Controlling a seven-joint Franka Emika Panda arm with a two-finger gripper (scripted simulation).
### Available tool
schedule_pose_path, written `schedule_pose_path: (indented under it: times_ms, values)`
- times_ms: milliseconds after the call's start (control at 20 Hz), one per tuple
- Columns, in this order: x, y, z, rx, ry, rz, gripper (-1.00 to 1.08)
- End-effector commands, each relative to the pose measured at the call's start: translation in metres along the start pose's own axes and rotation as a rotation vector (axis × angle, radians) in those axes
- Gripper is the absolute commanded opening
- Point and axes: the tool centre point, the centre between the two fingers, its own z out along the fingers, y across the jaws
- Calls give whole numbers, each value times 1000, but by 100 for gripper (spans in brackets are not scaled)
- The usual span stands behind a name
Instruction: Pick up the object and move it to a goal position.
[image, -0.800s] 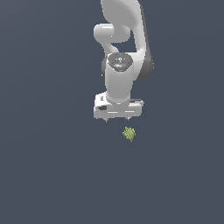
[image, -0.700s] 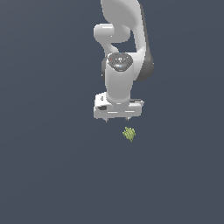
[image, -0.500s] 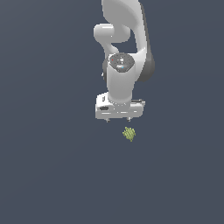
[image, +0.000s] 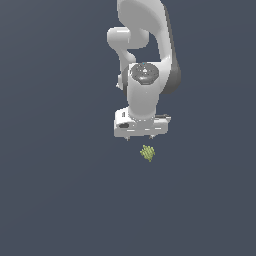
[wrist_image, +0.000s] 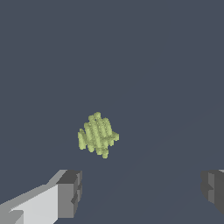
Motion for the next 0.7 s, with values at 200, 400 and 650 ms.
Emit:
schedule_pose_path:
  times_ms: [200, 400, 650]
  values:
    - [1, -3, 5, -1, 1, 38, 100]
    - [2, -7, 11, -2, 2, 87, 100]
    - [3, -15, 23, -6, 6, 175, 100]
